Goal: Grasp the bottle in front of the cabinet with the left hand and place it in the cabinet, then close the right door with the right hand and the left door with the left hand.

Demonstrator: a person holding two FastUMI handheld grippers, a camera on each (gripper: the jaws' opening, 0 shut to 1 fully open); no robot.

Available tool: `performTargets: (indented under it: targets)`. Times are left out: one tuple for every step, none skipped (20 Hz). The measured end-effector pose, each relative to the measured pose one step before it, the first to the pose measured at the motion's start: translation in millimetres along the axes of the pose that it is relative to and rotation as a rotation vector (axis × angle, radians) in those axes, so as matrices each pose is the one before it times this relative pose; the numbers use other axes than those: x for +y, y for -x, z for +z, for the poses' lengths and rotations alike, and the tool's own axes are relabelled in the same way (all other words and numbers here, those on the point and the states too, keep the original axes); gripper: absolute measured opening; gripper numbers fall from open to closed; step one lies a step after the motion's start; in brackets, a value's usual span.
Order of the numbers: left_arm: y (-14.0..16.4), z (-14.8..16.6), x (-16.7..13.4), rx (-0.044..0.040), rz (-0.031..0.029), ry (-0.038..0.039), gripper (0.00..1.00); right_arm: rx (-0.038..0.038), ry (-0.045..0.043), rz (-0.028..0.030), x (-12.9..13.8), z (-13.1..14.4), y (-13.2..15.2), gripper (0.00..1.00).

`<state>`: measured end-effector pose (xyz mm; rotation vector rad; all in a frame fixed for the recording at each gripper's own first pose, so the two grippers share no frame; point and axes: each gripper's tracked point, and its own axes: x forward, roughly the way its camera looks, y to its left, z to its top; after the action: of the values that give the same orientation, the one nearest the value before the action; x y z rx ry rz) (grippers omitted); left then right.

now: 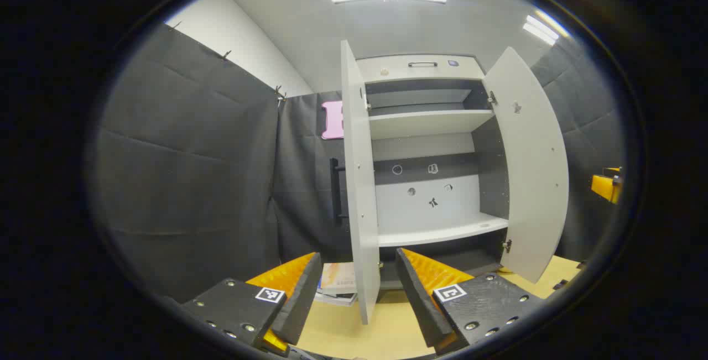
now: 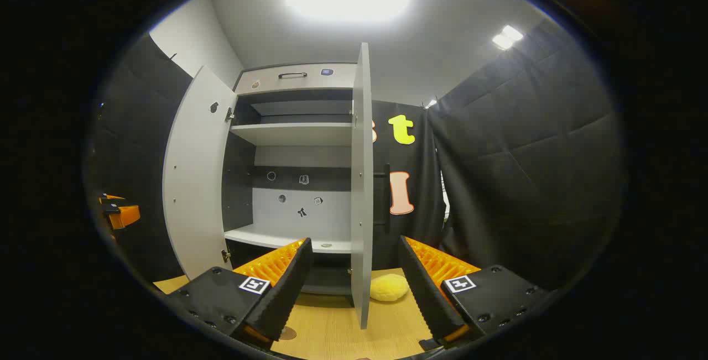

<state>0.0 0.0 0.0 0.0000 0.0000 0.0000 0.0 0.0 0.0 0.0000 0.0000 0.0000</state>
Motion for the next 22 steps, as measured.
performTargets:
  targets:
    - [-0.97, 0.71, -0.72, -0.00204, -0.00125, -0.00139, 0.89, 0.00161, 0.00066, 0.00011, -0.67, -0.42, -1.06, 0.99]
    - [-0.6, -0.9, -0.83, -0.00146, -0.00207, -0.00203, 0.89, 0.00155, -0.00011, 0.00015, 0.02, -0.7, -0.36, 0.99]
    - [-0.39, 0.79, -0.28, -0.00025, -0.00084, -0.00185, 0.89, 0.00241, -0.00021, 0.00124, -0.2, -0.77, -1.38, 0.99]
    - [0.24, -0.91, -0.39, -0.00026, -0.00187, -0.00119, 0.89, 0.00157, -0.00042, 0.00133, -0.07, -0.62, -0.74, 0.94]
    - [-0.93, 0.07, -0.57, 0.00071, -0.00121, -0.00089, 0.89, 0.00044, -0.00013, 0.00027, -0.45, -0.1, -0.72, 0.99]
    - [-0.15, -0.54, 0.02, -0.00073, -0.00234, 0.00008, 0.89, 0.00042, -0.00044, 0.00186, -0.5, -0.26, -0.31, 0.99]
    - [-0.57, 0.91, -0.2, -0.00291, -0.00108, -0.00077, 0.89, 0.00024, -0.00032, 0.00061, -0.89, 0.35, -1.04, 0.99]
    - [-0.26, -0.22, -0.43, -0.00138, -0.00113, -0.00102, 0.89, -0.00026, 0.0006, 0.00099, -1.03, -0.23, 0.45, 0.99]
    - [-0.28, 0.39, -0.78, 0.00004, 0.00007, -0.00138, 0.89, 0.00064, 0.00197, 0.00148, -0.73, 0.27, -0.35, 0.99]
    - [-0.66, 0.4, -2.2, -0.0004, 0.0027, -0.00056, 0.89, 0.00069, 0.00318, 0.00227, -0.76, -1.46, -0.84, 0.99]
    - [-0.55, 0.88, -1.9, -0.00156, 0.002, 0.00105, 0.89, 0.00085, 0.00489, 0.00393, -0.94, -0.17, -0.89, 0.99]
    - [-1.92, -1.13, -2.31, 0.00034, 0.00324, 0.00059, 0.89, -0.00007, 0.00836, 0.0068, -0.65, -1.42, 0.51, 0.99]
    - [-1.11, -0.44, -2.21, 0.00044, 0.0033, -0.00165, 0.89, 0.00142, 0.01083, 0.00298, -1.45, -1.09, -0.43, 0.99]
    - [-0.45, -0.31, -2.44, -0.00227, 0.00124, -0.00028, 0.89, 0.00172, 0.00679, -0.00024, -3.27, -1.39, 0.23, 0.99]
    - [-0.63, 0.6, -3.05, -0.00269, -0.00093, 0.00302, 0.89, 0.0003, -0.00055, 0.00132, -2.25, -0.45, -0.26, 0.99]
    - [-0.54, 0.51, -4.48, -0.00435, -0.00264, 0.00707, 0.89, 0.00054, -0.0055, 0.00467, -1.45, -1.01, 0.45, 0.94]
    - [-0.71, 2.24, -4.87, -0.00834, -0.00426, 0.00793, 0.89, -0.00071, -0.00468, 0.00594, -0.86, 0.09, -0.73, 0.99]
    - [0.67, 1.25, -4.16, -0.01283, -0.00046, 0.00656, 0.89, -0.00032, -0.00002, 0.0039, -2.48, -1.86, -1.05, 0.99]
    - [0.16, 1.39, -4.09, -0.01054, 0.00112, 0.00612, 0.89, -0.0013, 0.00343, 0.00111, -3.66, -0.39, -0.78, 0.99]
    - [0.58, -0.24, -5.29, -0.00874, -0.00283, 0.00654, 0.89, -0.00125, 0.00407, -0.00103, -4.7, -1.28, -0.57, 0.99]
    - [-0.75, -0.52, -8.08, -0.00417, -0.011, 0.00514, 0.89, -0.00064, 0.00094, 0.00125, -4.36, -1.36, 0.28, 0.99]
    - [-0.93, -2.13, -9.66, -0.00152, -0.01406, 0.00414, 0.89, -0.00122, -0.00292, 0.00405, -4.26, -1.98, 0.18, 0.99]
